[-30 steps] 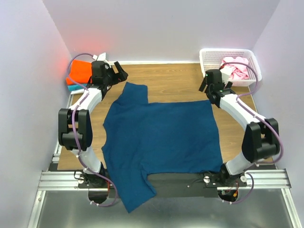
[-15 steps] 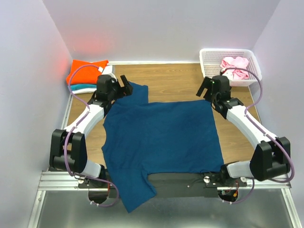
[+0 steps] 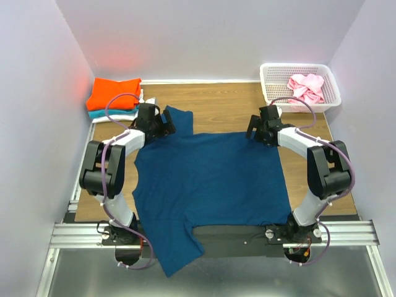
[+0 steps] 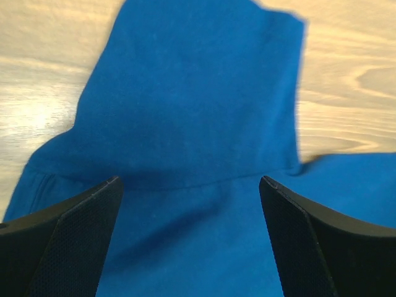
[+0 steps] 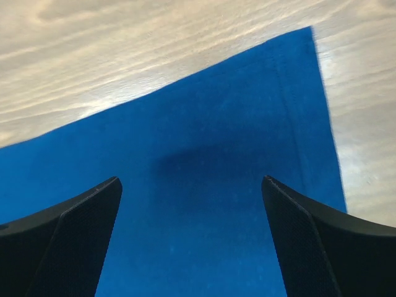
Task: Fold and stack the t-shirts
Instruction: Flatten the tshirt out
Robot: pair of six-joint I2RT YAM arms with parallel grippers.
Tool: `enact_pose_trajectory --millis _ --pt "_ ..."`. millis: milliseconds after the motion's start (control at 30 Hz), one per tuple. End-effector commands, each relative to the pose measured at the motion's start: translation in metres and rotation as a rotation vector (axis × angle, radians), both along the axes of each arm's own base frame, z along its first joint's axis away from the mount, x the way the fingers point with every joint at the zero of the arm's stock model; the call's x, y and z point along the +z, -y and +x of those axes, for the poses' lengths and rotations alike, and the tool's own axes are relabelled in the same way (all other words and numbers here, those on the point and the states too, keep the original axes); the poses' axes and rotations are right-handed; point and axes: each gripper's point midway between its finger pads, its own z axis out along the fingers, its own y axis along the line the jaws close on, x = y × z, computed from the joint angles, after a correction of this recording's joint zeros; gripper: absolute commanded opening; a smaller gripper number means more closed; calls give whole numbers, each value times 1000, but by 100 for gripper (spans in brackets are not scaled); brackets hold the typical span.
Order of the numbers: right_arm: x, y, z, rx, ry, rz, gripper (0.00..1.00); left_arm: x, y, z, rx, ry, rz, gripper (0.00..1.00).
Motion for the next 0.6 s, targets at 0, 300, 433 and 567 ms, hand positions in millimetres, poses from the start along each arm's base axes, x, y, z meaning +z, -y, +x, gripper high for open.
enact_pose_trajectory --millis 0,300,433,567 --pt "-5 -4 17 29 -3 -15 100 -15 2 10 -5 -44 20 98" --pt "-32 -2 35 30 -50 -65 100 -48 -4 31 38 -170 72 98" --pt "-41 -4 42 40 -64 -66 100 -51 -3 40 33 -183 72 98" --pt "-47 -3 51 37 -72 -61 100 -56 -5 45 36 -200 64 98"
